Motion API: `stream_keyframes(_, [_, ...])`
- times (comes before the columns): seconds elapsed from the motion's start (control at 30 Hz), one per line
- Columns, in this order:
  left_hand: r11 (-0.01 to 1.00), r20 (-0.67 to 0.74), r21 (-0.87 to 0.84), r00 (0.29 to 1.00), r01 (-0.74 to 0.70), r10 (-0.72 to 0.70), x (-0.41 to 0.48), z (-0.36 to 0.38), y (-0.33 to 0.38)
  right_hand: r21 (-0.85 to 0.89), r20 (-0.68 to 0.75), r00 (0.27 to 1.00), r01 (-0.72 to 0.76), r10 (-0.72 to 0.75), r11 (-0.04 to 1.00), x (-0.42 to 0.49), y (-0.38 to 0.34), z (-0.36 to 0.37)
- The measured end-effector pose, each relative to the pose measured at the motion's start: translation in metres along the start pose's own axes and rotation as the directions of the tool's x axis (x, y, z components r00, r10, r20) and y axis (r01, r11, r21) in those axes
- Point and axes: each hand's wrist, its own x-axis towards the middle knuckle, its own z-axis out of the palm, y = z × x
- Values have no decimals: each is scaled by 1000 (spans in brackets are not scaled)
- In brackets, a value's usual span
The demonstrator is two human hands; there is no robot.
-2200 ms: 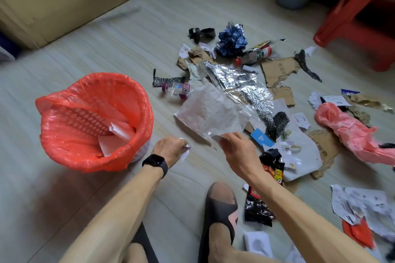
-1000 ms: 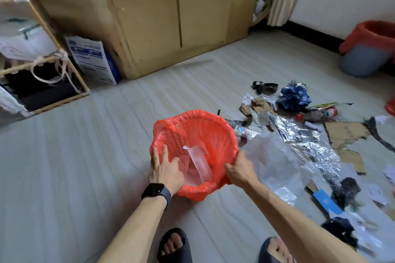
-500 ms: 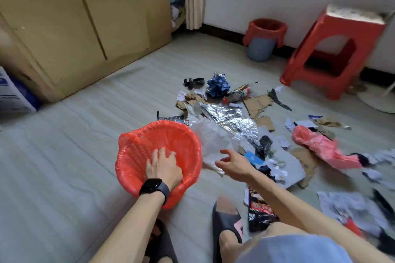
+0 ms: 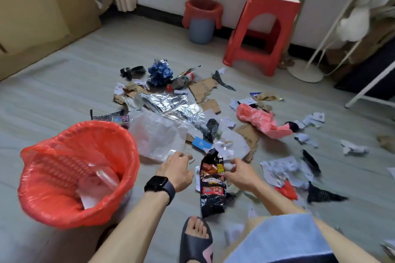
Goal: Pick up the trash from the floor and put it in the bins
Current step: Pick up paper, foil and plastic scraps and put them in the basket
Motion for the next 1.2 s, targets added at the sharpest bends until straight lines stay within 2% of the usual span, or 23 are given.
stream_keyframes(0.13, [999,197,17,980,36,-39,27,59,3,-119,85,990,-103,113,988,26,48,36])
stream_keyframes(0.2, [999,262,22,964,44,-49,42,83,1,-239,76,994,-64,84,969,37,62,49])
stream_keyframes(0.3, [997,291,74,956,9,-30,68,110,-3,-327,51,997,77,-64,942,57,71,68])
stream_keyframes(0.4, [986,301,162,954,-50,-1,91,136,-11,-427,121,975,222,-188,877,81,69,89])
stream_keyframes(0.5, [962,350,231,935,-144,56,114,163,-22,-478,192,961,267,-197,837,102,68,108])
stream_keyframes(0.63, [936,370,249,918,-248,145,130,189,-35,-520,188,975,204,-122,830,116,82,117])
stream_keyframes(0.77, [956,262,232,958,-180,117,121,202,-56,-424,118,991,110,-65,899,112,97,124])
stream_keyframes(0.93, [921,79,318,974,-227,213,105,209,-76,-258,37,997,74,-66,963,107,102,135])
stream_keyframes(1.03, [910,96,353,976,-218,196,94,201,-82,-163,-72,991,104,-117,981,102,105,151])
stream_keyframes(1.13, [916,139,351,979,-191,151,92,181,-77,-115,-133,986,86,-101,990,103,104,151])
stream_keyframes(1.2, [941,146,282,978,-186,150,91,167,-70,-97,-164,980,96,-112,991,106,99,141])
